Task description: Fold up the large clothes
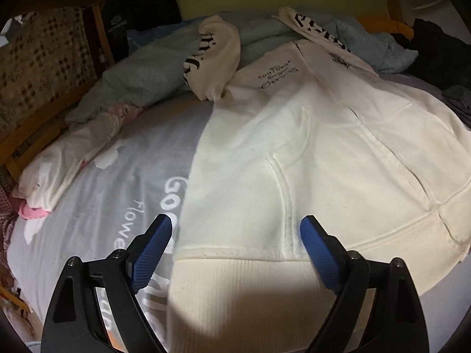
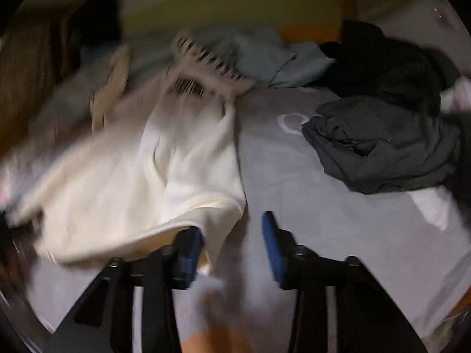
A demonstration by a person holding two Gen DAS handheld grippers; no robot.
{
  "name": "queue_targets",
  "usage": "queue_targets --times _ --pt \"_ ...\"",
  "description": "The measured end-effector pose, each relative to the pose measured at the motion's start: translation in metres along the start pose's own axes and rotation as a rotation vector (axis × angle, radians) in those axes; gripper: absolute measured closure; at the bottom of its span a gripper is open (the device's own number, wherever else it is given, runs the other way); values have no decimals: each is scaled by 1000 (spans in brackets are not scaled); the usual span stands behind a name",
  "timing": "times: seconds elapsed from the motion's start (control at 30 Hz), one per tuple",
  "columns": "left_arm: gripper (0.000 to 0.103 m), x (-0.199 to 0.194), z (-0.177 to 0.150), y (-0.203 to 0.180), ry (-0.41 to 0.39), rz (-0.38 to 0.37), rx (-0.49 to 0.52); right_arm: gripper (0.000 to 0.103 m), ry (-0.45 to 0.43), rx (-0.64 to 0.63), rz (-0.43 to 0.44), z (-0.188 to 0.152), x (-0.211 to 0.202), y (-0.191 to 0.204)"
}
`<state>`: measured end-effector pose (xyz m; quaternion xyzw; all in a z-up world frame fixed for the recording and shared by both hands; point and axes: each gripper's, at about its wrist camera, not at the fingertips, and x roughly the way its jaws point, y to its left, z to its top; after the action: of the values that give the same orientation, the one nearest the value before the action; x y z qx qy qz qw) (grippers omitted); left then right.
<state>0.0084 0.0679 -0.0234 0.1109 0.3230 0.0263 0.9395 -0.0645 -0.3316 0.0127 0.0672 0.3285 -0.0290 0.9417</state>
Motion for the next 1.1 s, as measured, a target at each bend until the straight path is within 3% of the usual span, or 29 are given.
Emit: queue_targets --times 0.07,0.17,0.2,0.33,0.4,0.5,0.53,0.6,0.67,0.73,0.77,0.9,1.0,1.1 --pt "15 -5 2 -2 1 -9 23 58 50 17 -37 5 17 -5" --pt "15 -12 -2 -10 83 -238 69 59 95 -95 -215 0 34 1" --pt "15 -17 -5 -12 75 -260 68 59 70 -168 -283 -2 35 7" --pt "15 -34 -14 -26 28 -225 150 55 13 -258 -403 -9 32 14" --pt "15 -41 -19 -29 23 -223 189 55 24 -218 -431 -4 33 5" --pt "10 -53 -33 -34 50 -261 259 52 -56 -90 -410 10 11 -14" --pt "9 -53 -41 -38 67 -242 301 50 -93 -55 -394 13 2 -19" --pt "8 -54 -56 -50 59 -107 371 47 -122 -34 -387 13 -6 -20" --pt "9 -60 -63 -53 16 -64 368 47 -121 -64 -414 11 -4 -15" --pt "8 -57 -55 -42 22 -75 276 47 -116 -99 -441 8 -1 -7" --pt "8 -53 -49 -32 19 -45 210 47 -111 -124 -456 7 1 -2" --pt "12 -36 -34 7 77 203 -14 47 -116 -128 -454 3 -1 -3" --pt "12 -33 -33 60 115 89 -296 47 -100 -87 -420 4 -2 -11" --pt "14 -22 -29 94 151 -67 -447 44 -27 -110 -424 1 9 -13"
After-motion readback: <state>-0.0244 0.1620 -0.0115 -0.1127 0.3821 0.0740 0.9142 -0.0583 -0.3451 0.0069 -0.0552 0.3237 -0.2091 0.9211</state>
